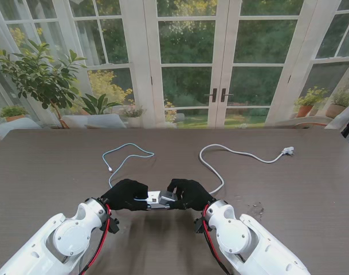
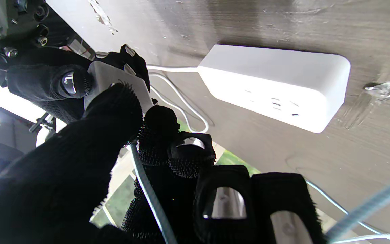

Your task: Set up the charging station

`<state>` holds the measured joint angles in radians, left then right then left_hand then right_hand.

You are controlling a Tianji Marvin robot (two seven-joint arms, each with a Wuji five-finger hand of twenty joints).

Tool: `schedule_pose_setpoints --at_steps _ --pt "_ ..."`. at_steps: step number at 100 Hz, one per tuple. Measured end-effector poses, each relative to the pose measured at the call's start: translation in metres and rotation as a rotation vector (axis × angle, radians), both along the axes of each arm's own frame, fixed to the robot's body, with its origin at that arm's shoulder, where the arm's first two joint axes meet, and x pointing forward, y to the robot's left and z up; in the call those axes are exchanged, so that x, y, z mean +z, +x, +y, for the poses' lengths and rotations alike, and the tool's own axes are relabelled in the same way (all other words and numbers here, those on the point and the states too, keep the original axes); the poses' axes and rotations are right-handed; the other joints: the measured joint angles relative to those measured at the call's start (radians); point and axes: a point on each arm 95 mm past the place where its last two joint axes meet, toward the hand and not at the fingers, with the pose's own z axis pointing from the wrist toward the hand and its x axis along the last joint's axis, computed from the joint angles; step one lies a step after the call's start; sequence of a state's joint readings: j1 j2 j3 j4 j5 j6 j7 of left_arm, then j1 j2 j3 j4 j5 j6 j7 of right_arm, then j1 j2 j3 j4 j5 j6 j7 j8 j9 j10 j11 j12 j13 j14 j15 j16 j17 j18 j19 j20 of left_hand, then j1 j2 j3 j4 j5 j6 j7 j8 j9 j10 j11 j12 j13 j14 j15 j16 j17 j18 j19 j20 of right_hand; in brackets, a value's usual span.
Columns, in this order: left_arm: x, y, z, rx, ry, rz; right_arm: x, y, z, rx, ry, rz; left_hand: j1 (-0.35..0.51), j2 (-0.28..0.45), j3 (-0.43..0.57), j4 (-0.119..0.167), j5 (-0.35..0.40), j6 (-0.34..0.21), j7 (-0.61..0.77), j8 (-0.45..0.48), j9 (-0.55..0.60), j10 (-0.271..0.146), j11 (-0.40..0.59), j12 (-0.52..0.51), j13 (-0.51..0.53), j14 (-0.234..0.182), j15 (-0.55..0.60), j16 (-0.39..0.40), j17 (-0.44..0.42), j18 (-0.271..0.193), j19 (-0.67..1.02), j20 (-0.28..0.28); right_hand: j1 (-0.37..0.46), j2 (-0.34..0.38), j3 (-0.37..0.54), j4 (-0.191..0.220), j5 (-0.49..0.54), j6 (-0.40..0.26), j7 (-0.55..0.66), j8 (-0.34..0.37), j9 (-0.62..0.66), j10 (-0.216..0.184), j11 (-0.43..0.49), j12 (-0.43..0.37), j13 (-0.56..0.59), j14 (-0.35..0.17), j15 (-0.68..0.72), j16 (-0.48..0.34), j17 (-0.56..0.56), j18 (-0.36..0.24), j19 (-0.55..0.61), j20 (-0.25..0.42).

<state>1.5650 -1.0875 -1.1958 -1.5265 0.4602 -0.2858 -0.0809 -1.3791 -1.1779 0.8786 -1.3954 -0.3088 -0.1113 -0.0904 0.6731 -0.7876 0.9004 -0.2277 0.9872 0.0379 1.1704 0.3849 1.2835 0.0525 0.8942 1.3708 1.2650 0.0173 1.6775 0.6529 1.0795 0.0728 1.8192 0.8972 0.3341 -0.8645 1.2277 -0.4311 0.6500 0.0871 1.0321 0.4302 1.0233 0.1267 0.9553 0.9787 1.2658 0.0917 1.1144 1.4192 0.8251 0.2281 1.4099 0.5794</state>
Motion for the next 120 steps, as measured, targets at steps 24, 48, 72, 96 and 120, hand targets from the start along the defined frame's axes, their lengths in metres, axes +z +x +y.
schedule_pose_setpoints --at_steps 24,48,72,96,120 --pt "0.005 0.001 0.0 -0.017 0.032 -0.01 0.0 -0.002 0.001 0.018 -0.02 -0.035 0.0 0.0 0.001 0.0 -0.009 0.0 0.004 0.009 -0.001 -0.002 0.002 0.016 0.0 -0.003 0.0 -0.001 0.0 -0.004 0.0 -0.001 0.0 0.0 0.0 0.0 0.0 0.0 0.0 0.0 0.0 0.0 0.0 0.0 0.0 0.0 0.0 0.0 0.0 0.0 0.0 0.0" --pt "0.007 0.004 -0.002 -0.024 0.04 -0.019 0.0 -0.004 0.003 0.021 -0.034 -0.054 0.0 0.001 0.001 0.0 -0.009 -0.001 0.004 0.01 -0.002 -0.003 0.002 0.02 0.0 -0.005 0.0 -0.001 0.0 -0.006 0.0 -0.001 0.0 0.0 0.0 0.0 0.0 0.0 0.0 0.0 0.0 -0.001 0.0 0.0 0.0 0.0 0.0 0.0 0.0 0.0 0.0 0.0" --pt "0.008 0.006 -0.004 -0.028 0.05 -0.021 0.002 -0.008 0.006 0.001 -0.051 -0.075 0.0 0.001 0.001 0.0 -0.009 -0.002 0.004 0.01 -0.002 -0.006 0.003 0.02 0.0 -0.006 0.0 -0.002 0.0 -0.008 0.0 -0.001 0.0 0.0 0.0 0.0 0.0 0.0 0.0 0.0 0.0 -0.001 0.0 0.0 0.0 0.0 0.0 0.0 0.0 0.0 0.0 0.0" --pt "0.008 0.007 -0.005 -0.031 0.059 -0.018 0.003 -0.009 0.008 -0.006 -0.052 -0.077 0.0 0.001 0.001 0.0 -0.01 -0.003 0.004 0.01 -0.002 -0.007 0.003 0.02 0.0 -0.008 0.0 -0.002 0.0 -0.01 0.0 -0.001 0.0 0.0 0.0 0.0 0.0 0.0 0.0 0.0 0.0 -0.001 0.0 0.0 0.0 0.0 0.0 0.0 0.0 0.0 0.0 0.0" --pt "0.007 0.008 -0.006 -0.022 0.069 -0.014 0.003 -0.01 0.009 -0.005 -0.052 -0.076 0.0 0.003 0.001 0.0 -0.01 -0.007 0.004 0.01 -0.002 -0.01 0.004 0.02 0.0 -0.011 0.0 -0.002 0.0 -0.013 0.0 -0.001 0.0 0.0 0.0 0.0 0.0 0.0 0.0 0.0 0.0 -0.001 0.0 0.0 0.0 0.0 0.0 0.0 0.0 0.0 0.0 0.0"
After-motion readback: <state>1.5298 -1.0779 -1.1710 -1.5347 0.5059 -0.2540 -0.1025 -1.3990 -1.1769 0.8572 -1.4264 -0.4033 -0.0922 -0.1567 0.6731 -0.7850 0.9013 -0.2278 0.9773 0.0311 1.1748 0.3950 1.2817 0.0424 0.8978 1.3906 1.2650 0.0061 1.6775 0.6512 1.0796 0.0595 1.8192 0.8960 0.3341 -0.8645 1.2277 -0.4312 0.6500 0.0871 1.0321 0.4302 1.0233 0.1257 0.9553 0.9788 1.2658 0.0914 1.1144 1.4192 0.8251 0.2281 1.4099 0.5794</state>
